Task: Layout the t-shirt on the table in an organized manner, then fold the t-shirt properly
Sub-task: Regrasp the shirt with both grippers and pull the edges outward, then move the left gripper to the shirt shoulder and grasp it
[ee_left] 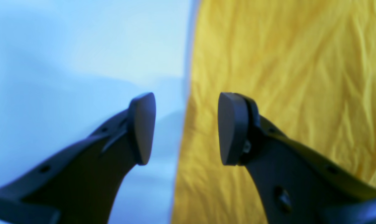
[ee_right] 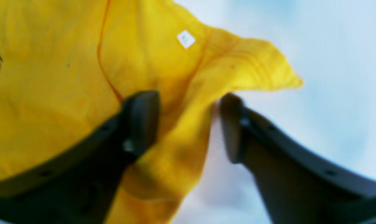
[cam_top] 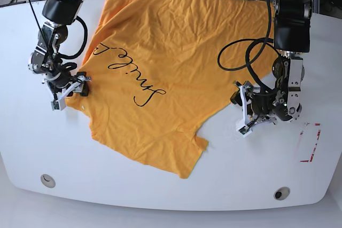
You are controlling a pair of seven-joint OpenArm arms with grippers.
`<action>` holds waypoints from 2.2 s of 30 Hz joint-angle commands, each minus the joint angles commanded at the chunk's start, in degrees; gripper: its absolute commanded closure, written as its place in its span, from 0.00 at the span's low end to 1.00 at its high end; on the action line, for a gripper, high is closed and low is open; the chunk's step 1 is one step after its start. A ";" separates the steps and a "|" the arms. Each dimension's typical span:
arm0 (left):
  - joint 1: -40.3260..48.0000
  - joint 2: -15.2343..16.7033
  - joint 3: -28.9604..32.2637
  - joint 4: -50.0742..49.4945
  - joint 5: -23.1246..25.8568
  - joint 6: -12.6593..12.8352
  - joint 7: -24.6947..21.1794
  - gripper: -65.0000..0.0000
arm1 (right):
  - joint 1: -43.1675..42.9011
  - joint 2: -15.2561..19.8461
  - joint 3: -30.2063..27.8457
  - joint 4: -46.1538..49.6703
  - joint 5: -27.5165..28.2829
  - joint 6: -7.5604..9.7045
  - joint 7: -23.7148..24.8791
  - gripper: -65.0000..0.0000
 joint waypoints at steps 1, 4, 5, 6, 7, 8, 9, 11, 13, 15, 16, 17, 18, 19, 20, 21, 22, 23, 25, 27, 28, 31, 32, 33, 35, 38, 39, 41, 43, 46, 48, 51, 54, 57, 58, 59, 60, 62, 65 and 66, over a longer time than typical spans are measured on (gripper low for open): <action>0.00 0.00 -0.18 0.88 0.00 0.00 0.62 0.54 | -0.18 -0.26 0.00 0.88 -0.09 0.00 0.00 0.24; 1.67 0.00 -2.73 7.03 -0.18 0.00 5.89 0.54 | -0.44 -0.35 -0.35 2.90 -0.09 0.26 0.00 0.10; 3.34 0.09 -4.75 10.29 -0.97 0.00 8.26 0.54 | -0.44 -0.35 -0.35 2.99 0.18 0.35 0.00 0.08; 4.75 0.09 -6.15 12.57 -1.76 0.00 9.85 0.54 | -0.35 -0.35 -0.35 2.99 0.35 0.35 0.00 0.06; 5.89 0.09 -7.21 14.15 -2.46 0.00 10.90 0.54 | -0.35 -0.35 -0.35 2.99 0.35 0.35 0.00 0.07; 7.30 0.09 -8.88 16.26 -3.60 0.00 12.31 0.54 | -0.26 -0.44 -0.44 2.99 0.35 0.35 0.00 0.07; 8.35 0.09 -10.11 17.58 -4.31 0.00 13.19 0.54 | -0.26 -0.44 -0.44 2.99 0.44 0.35 0.00 0.07; 11.25 0.09 -14.07 20.84 -6.33 0.00 15.03 0.54 | -0.18 -0.97 -0.44 2.99 0.44 0.35 0.00 0.07; 14.77 0.09 -18.37 23.91 -8.00 0.00 16.53 0.51 | 0.00 -1.67 -0.44 2.99 0.09 0.44 0.00 0.07; 18.02 0.09 -23.12 26.37 -8.88 0.00 16.75 0.46 | 0.44 -1.93 -0.44 2.64 -0.09 0.44 0.00 0.07; 19.34 0.09 -24.88 27.16 -9.14 0.00 16.75 0.43 | 0.53 -2.02 -0.44 2.64 -0.09 0.44 0.00 0.07; 21.10 0.09 -27.43 27.78 -9.23 0.00 16.75 0.39 | 0.53 -2.20 -0.44 2.64 -0.09 0.44 0.00 0.07; 22.86 0.09 -29.89 27.96 -9.23 0.00 16.75 0.37 | 0.53 -2.29 -0.44 2.64 -0.09 0.44 0.00 0.07; 23.65 0.09 -31.03 27.96 -9.23 0.00 16.75 0.36 | 0.53 -2.29 -0.44 2.64 -0.09 0.44 0.00 0.07; 25.49 0.09 -34.02 27.87 -9.23 0.00 16.75 0.34 | 0.53 -2.37 -0.44 2.64 -0.09 0.44 0.00 0.07; 26.99 0.00 -36.66 27.78 -9.23 0.00 16.75 0.33 | 0.53 -2.37 -0.44 2.64 -0.09 0.44 0.00 0.07; 27.87 -0.09 -38.24 27.78 -9.23 0.00 16.75 0.33 | 0.53 -2.37 -0.44 2.64 -0.09 0.44 0.00 0.07; 29.19 -0.09 -40.62 27.60 -9.14 0.00 16.75 0.33 | 0.53 -2.46 -0.44 2.64 -0.09 0.44 0.00 0.07; 31.82 -0.09 -44.75 27.34 -9.14 0.00 16.75 0.33 | 0.53 -2.46 -0.44 2.64 -0.09 0.44 0.00 0.07; 33.67 -0.09 -48.18 26.81 -9.14 0.00 16.75 0.33 | 0.53 -2.46 -0.44 2.64 -0.09 0.44 0.00 0.07; 34.37 -0.09 -49.41 26.55 -9.14 0.00 16.75 0.33 | 0.53 -2.46 -0.44 2.64 -0.09 0.44 0.00 0.07; 37.01 -0.09 -53.54 24.79 -9.14 0.00 16.75 0.33 | 0.53 -2.46 -0.44 2.64 -0.09 0.44 0.00 0.07; 37.71 -0.09 -54.42 23.82 -9.14 0.00 16.75 0.33 | 0.53 -2.46 -0.44 2.64 -0.09 0.44 0.00 0.07; 38.33 -0.09 -54.86 22.86 -9.14 0.00 16.75 0.33 | 0.53 -2.46 -0.44 2.64 -0.09 0.44 0.00 0.07; 39.30 -0.09 -55.21 21.19 -9.23 0.00 16.75 0.33 | 0.53 -2.46 -0.44 2.64 -0.09 0.44 0.00 0.07; 40.44 -0.09 -55.30 19.08 -9.23 0.00 15.91 0.33 | 0.35 -2.46 -0.44 2.64 -0.09 0.44 0.00 0.07; 40.79 -0.09 -55.21 18.73 -9.23 0.00 15.56 0.33 | 0.35 -2.46 -0.44 2.64 0.00 0.44 0.00 0.07; 40.97 -0.09 -55.03 18.02 -9.23 0.00 15.21 0.33 | 0.26 -2.46 -0.44 2.64 0.09 0.44 0.00 0.07; 40.97 0.09 -54.95 17.58 -9.23 0.00 15.21 0.33 | 0.26 -2.46 -0.44 2.64 0.18 0.44 0.00 0.07; 40.70 0.79 -54.42 17.32 -9.32 0.00 15.21 0.33 | 0.18 -2.46 -0.44 2.64 0.35 0.44 -0.09 0.07; 40.70 1.58 -53.80 17.32 -10.37 0.00 15.21 0.33 | 0.18 -2.46 -0.44 2.64 0.35 0.44 -0.09 0.07; 40.70 1.85 -52.48 17.32 -12.48 0.00 15.21 0.33 | 0.18 -2.46 -0.44 2.64 0.35 0.44 -0.09 0.07; 40.70 2.11 -50.73 17.32 -13.63 0.00 15.21 0.33 | 0.18 -2.46 -0.44 2.64 0.35 0.44 -0.09 0.07; 40.70 2.64 -49.41 17.23 -14.07 0.00 15.21 0.33 | 0.18 -2.46 -0.44 2.64 0.44 0.44 -0.09 0.07; 40.62 3.25 -49.23 17.23 -13.89 0.00 15.21 0.33 | 0.18 -2.46 -0.44 2.64 0.44 0.44 -0.09 0.07; 40.62 3.78 -49.14 17.23 -13.71 0.00 15.21 0.33 | 0.18 -2.46 -0.44 2.64 0.44 0.44 -0.09 0.07; 40.53 4.13 -49.05 17.23 -13.71 0.00 15.21 0.33 | 0.18 -2.46 -0.44 2.64 0.44 0.44 -0.09 0.07; 40.00 4.57 -48.97 17.23 -13.71 0.00 15.21 0.33 | 0.18 -2.46 -0.44 2.64 0.44 0.44 -0.09 0.07; 39.56 5.36 -48.70 17.14 -13.63 0.00 15.21 0.33 | 0.26 -2.46 -0.44 2.64 0.44 0.44 -0.09 0.07; 39.47 5.71 -48.26 17.14 -13.63 0.00 15.21 0.33 | 0.26 -2.46 -0.44 2.64 0.44 0.44 -0.09 0.07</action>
